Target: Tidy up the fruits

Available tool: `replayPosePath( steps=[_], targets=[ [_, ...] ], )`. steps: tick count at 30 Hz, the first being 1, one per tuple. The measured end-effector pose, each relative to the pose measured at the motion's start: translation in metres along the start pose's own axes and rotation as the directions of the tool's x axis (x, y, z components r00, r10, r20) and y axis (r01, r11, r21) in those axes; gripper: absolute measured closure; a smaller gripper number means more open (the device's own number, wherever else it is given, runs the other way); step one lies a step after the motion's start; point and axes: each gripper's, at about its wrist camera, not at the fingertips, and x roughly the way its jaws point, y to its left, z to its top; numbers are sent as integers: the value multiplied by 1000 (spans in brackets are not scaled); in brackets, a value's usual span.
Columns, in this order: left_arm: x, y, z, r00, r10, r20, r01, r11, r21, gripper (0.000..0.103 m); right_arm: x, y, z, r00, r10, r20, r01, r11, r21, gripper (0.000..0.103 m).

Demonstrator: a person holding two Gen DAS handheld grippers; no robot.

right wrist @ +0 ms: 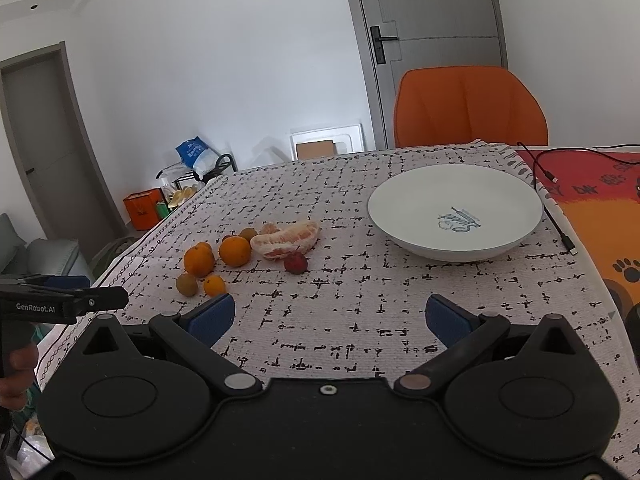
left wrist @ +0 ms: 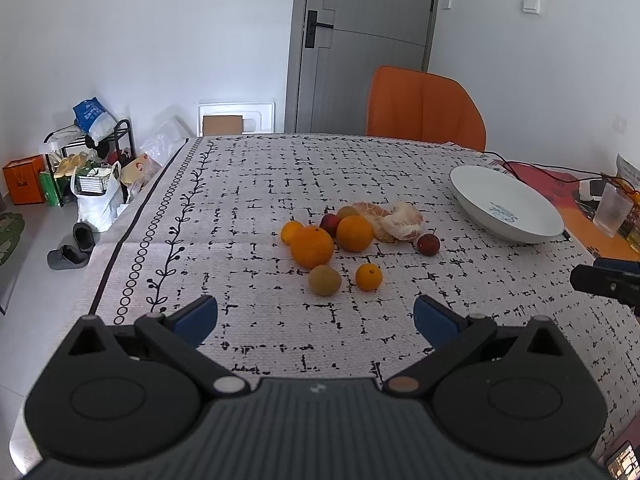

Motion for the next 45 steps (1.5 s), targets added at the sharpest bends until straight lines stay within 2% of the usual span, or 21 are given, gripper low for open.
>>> replayPosePath(
  steps=[35, 45],
  targets=[
    [-1, 1, 0, 1000, -5, 3, 5, 1000, 0, 0, 4, 3, -1, 1000, 5, -14, -5, 1000, -8, 0],
    [3, 4, -1, 1000, -18, 26, 19, 1000, -16, 0, 10, 4, -2, 1000, 8, -24, -8, 1000, -10, 0]
  ],
)
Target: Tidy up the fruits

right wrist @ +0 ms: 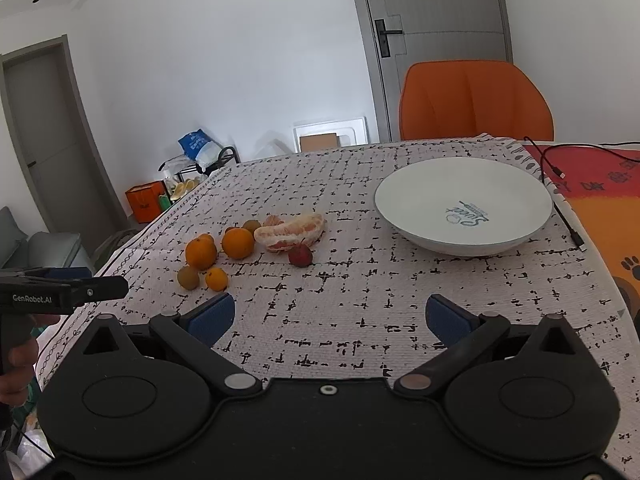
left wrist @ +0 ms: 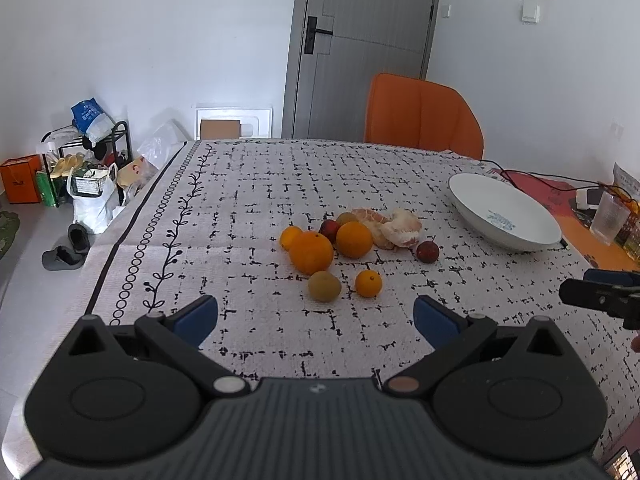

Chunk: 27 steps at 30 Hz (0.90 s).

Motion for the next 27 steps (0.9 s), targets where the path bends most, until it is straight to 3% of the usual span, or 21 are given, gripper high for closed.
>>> replayPosePath(
  steps=[17, 23, 27],
  targets=[
    [25, -5, 0, 999, -20, 32, 20, 1000, -5, 3, 37, -2, 0, 997, 47, -54, -47, 999, -1, 0],
    [39, -3, 1, 999, -35, 21, 36, 999, -19, 20, 51, -1, 1, 996, 66, -55, -66, 998, -7, 0],
    [50, -2, 1, 999, -49, 1, 49, 998, -35, 39, 59, -2, 3, 995, 80, -52, -81, 997, -5, 0]
  ],
)
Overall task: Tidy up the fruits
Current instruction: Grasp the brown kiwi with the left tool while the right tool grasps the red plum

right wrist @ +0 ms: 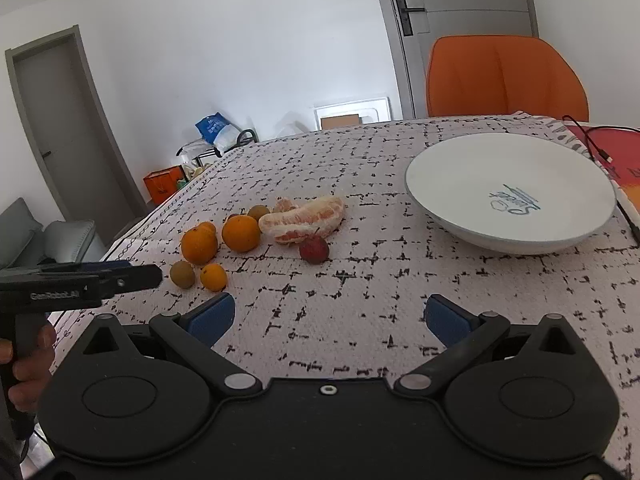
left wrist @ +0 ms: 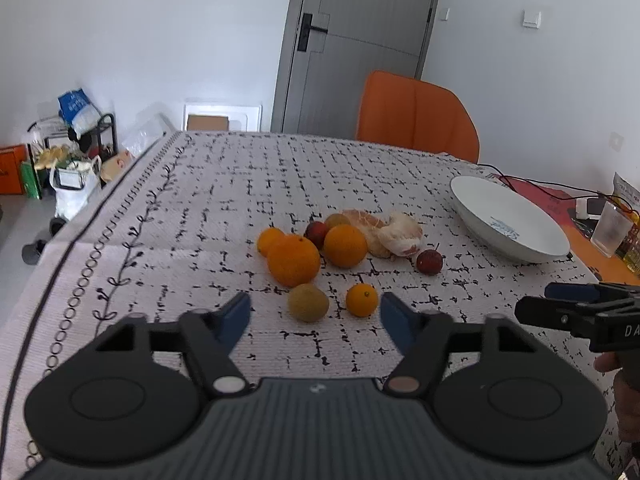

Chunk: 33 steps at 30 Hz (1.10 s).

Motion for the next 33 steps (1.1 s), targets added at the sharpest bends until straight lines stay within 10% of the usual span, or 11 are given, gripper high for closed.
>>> replayPosePath(
  steps=[18, 33],
  targets=[
    [38, 11, 0, 999, 0, -41, -3, 998, -56, 77, 43, 3, 17, 999, 41, -15, -42, 999, -25, 25],
    [34, 26, 4, 1000, 13, -11, -14, 995, -102, 77, 74, 7, 27, 998, 45, -39, -46, 998, -30, 47]
  ],
)
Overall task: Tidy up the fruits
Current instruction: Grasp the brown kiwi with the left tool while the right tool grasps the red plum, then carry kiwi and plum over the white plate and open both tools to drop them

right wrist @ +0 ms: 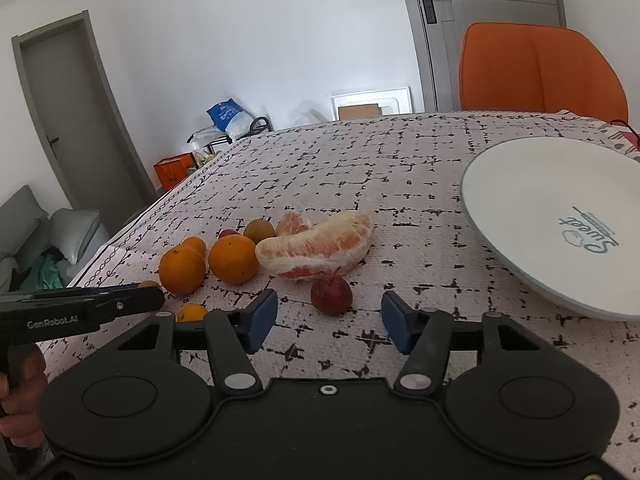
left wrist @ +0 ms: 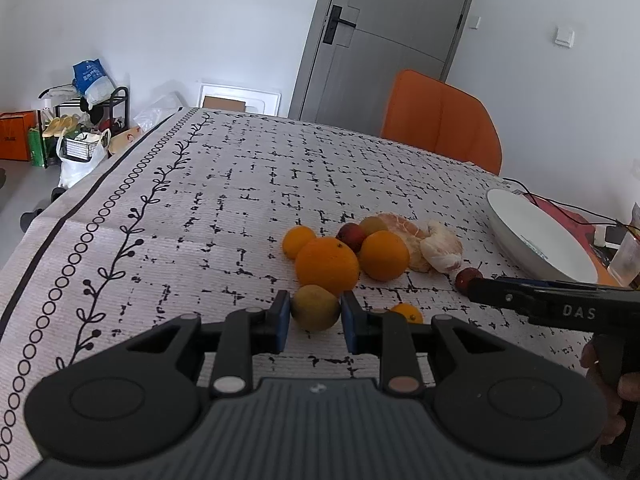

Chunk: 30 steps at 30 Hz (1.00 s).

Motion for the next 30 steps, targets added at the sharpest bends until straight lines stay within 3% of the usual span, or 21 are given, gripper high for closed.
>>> replayPosePath(
  steps=[4, 8, 30],
  targets=[
    [-3, 2, 1, 1000, -4, 8, 4, 1000, -7, 77, 7, 8, 1, 1000, -2, -6, 2, 999, -48, 54],
    [-7, 1, 2, 1000, -6, 16, 6, 1000, -8, 77, 12, 9, 2, 1000, -20, -10, 19, 998, -56, 80],
    [-12, -62, 19, 996, -54, 70, 47, 994, 98, 77, -61, -23, 3, 987, -71, 147, 67, 997, 34, 80]
  ],
)
